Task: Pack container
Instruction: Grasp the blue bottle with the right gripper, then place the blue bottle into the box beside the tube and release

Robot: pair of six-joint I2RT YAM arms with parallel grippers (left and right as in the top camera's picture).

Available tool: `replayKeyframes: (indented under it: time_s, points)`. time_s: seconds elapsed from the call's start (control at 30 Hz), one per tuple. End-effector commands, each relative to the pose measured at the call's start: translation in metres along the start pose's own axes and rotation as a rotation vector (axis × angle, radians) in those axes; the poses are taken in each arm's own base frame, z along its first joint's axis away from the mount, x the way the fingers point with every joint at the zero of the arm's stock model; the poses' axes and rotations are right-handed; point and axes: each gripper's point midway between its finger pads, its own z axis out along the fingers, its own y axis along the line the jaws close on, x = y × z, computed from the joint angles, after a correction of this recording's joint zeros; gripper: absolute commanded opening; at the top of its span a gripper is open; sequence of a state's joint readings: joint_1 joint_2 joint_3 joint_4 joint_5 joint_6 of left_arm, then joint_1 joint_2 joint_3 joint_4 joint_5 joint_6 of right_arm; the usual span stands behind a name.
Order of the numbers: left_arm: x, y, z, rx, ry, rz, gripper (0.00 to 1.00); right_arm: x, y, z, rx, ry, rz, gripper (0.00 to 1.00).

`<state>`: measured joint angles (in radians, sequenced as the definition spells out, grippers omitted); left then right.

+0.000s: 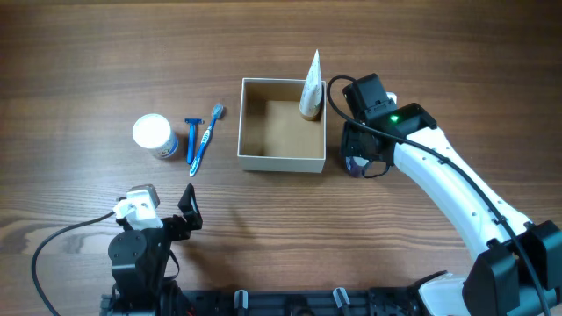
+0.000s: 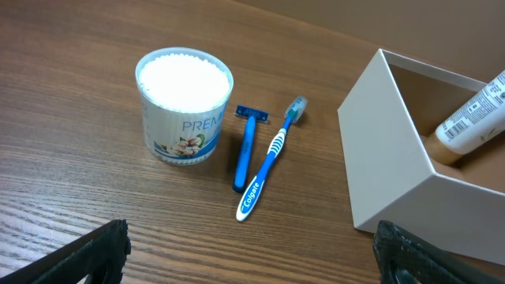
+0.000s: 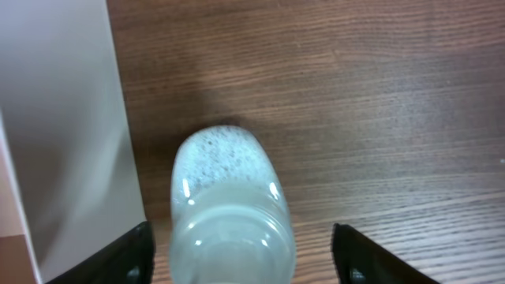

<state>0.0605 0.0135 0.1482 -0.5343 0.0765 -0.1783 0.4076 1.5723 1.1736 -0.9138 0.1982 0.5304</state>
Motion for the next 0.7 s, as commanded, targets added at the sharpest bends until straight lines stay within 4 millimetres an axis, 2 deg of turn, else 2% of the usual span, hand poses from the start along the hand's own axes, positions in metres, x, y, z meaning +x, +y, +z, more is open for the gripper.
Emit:
replayKeyframes:
  time_s: [0.0, 0.23, 0.33, 0.37, 0.4, 0.57, 0.67]
  points:
    - [-0.001, 0.0, 0.0, 0.001, -0.01, -0.007, 1.0, -0.002, 0.003, 0.003, -0.015, -0.003, 0.0, 0.59]
    - [-0.001, 0.0, 0.0, 0.001, -0.01, -0.007, 1.0, -0.002, 0.003, 0.0, -0.019, -0.01, -0.002, 0.36]
    - [-0.001, 0.0, 0.0, 0.001, -0.01, -0.007, 1.0, -0.011, 0.002, -0.024, -0.043, -0.053, 0.003, 0.32]
    - [-0.001, 0.0, 0.0, 0.001, -0.01, -0.007, 1.0, -0.015, 0.003, -0.034, -0.056, -0.075, -0.002, 0.31]
    - [-0.001, 0.0, 0.0, 0.001, -0.01, -0.007, 1.0, -0.025, 0.002, -0.062, -0.091, -0.14, -0.001, 0.29]
    - [-0.001, 0.0, 0.0, 0.001, -0.01, -0.007, 1.0, -0.044, -0.002, -0.146, -0.213, -0.34, 0.012, 0.23]
    - [-0.001, 0.0, 0.0, 0.001, -0.01, -0.007, 1.0, -0.044, 0.007, -0.183, -0.312, -0.431, 0.0, 0.22]
